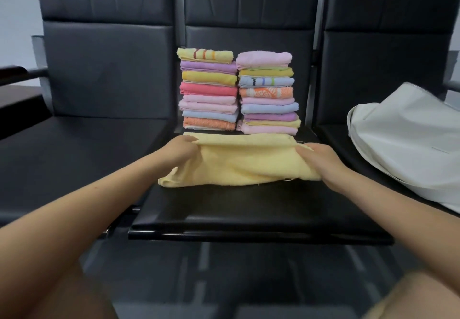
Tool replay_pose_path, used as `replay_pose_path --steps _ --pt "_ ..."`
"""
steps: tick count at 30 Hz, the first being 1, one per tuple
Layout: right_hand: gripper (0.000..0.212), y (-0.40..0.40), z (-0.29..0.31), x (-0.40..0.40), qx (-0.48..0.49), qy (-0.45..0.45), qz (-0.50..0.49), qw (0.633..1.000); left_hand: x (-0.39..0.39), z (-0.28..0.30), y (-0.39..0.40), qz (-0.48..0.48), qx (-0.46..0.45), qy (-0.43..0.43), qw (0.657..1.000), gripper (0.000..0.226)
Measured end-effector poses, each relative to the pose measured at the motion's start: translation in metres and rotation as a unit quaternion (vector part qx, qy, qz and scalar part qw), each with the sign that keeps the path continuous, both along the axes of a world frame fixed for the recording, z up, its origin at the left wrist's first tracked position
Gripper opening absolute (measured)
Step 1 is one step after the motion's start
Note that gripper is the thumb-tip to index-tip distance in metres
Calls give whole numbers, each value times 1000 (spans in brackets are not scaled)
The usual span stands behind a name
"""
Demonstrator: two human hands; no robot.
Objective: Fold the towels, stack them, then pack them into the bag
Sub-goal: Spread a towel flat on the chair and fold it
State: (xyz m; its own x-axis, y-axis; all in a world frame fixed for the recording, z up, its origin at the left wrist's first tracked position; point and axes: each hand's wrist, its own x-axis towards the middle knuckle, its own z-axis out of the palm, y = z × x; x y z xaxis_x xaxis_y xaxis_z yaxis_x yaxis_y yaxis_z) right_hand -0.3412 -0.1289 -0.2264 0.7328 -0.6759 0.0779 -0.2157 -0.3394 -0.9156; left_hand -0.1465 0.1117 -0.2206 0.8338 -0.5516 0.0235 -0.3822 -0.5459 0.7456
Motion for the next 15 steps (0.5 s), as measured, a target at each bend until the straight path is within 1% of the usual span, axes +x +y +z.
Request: replay_pose_path --steps 1,3,5,6,9,11,15 --pt "10 -2 -2 -3 -3 18 0 1000 -3 0 1 -21 -6 23 999 24" --pt "13 -7 -3 -10 -7 57 6 998 -11 0 3 -54 -4 35 998 20" --pt "21 -10 -1 -17 -12 88 1 996 -15 -2 6 -85 5 24 996 27" --pt "27 -12 0 -21 -13 94 -9 995 -16 -2 8 -100 26 2 995 29" --pt "34 -20 1 -24 -27 96 -38 994 -11 -2 15 -129 151 -101 975 24" --pt "36 -27 -3 -19 -50 99 -49 993 -1 -1 17 -109 189 -131 967 23" --pt "30 -35 -9 4 -98 116 -73 986 21 0 13 -22 173 -150 973 28"
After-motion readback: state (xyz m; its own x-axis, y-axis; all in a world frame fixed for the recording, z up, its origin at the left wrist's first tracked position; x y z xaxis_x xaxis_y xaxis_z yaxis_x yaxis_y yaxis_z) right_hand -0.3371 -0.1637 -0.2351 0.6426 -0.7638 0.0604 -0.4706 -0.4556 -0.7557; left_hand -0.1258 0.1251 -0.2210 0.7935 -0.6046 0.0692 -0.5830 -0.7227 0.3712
